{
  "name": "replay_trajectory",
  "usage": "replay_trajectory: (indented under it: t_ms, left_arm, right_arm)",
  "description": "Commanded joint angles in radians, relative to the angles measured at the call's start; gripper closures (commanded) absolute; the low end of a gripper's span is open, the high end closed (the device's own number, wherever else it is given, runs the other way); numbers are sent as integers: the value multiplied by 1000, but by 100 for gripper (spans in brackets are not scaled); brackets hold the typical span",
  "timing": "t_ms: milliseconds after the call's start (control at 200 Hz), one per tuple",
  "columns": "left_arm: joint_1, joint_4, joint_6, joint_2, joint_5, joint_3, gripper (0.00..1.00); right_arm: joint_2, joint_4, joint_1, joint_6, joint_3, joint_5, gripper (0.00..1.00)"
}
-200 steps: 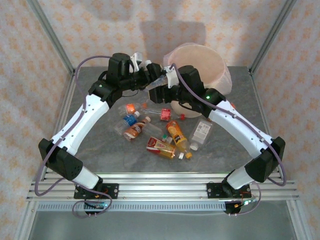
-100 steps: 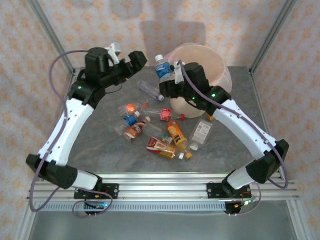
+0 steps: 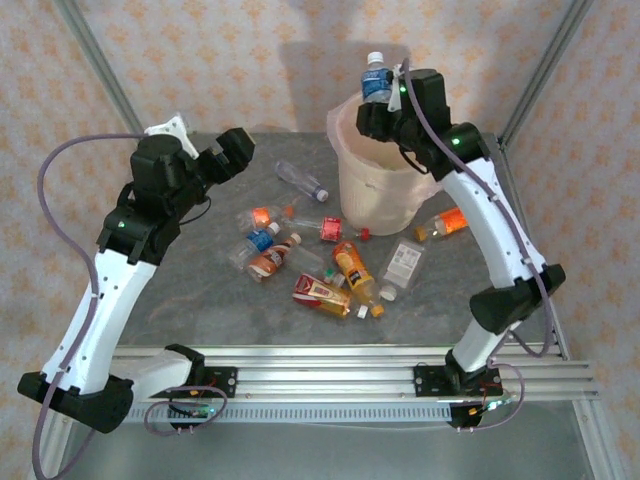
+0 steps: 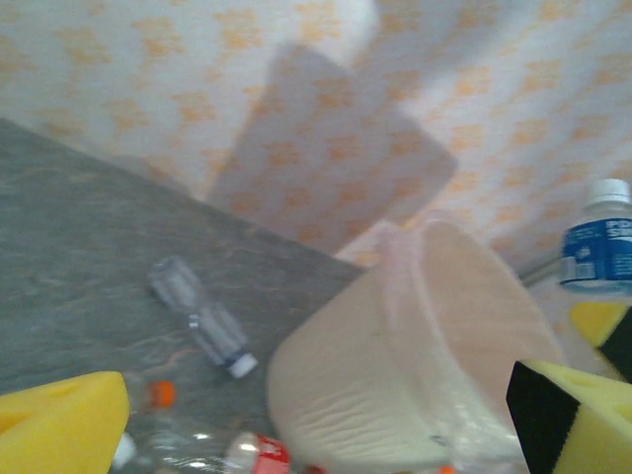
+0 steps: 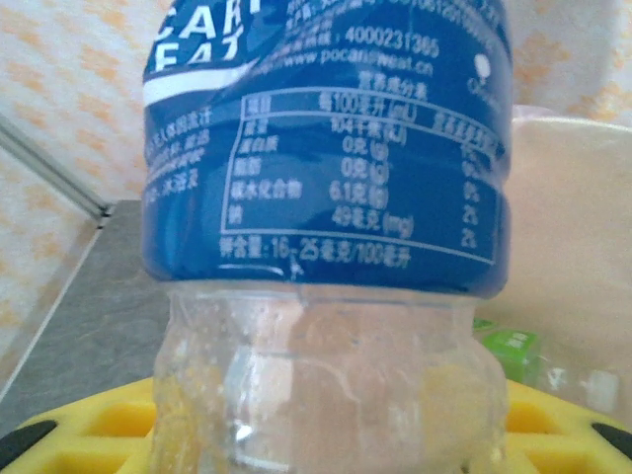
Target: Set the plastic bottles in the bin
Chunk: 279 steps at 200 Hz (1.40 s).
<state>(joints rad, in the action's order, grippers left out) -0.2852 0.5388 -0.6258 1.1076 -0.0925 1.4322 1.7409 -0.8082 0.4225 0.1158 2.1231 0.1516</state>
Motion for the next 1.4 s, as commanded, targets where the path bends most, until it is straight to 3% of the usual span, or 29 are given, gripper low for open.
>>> replay_trajectory:
  t_ms: [0, 155, 365, 756, 886, 1161, 1391]
  left_arm:
    - [12, 52, 53, -64, 159, -33, 0]
    - [12, 61, 54, -117, 249, -91, 0]
    - [13, 92, 61, -141, 316, -117, 0]
    - [15, 104, 62, -125, 337, -132, 0]
    - [15, 105, 58, -114, 336, -132, 0]
    - [15, 105, 53, -90, 333, -130, 0]
    - [15, 111, 48, -77, 334, -134, 0]
  right_arm:
    - [79, -135, -39, 17, 101, -9, 58]
    - [221, -253, -81, 12, 251, 30, 52]
    - [391, -366, -123, -5, 410, 45, 51]
    - [556, -414, -159, -29, 468, -13, 47]
    - [589, -427, -157, -41, 479, -29, 42]
    - [591, -450, -158, -56, 482, 8, 19]
    - [574, -469, -158, -56, 483, 81, 18]
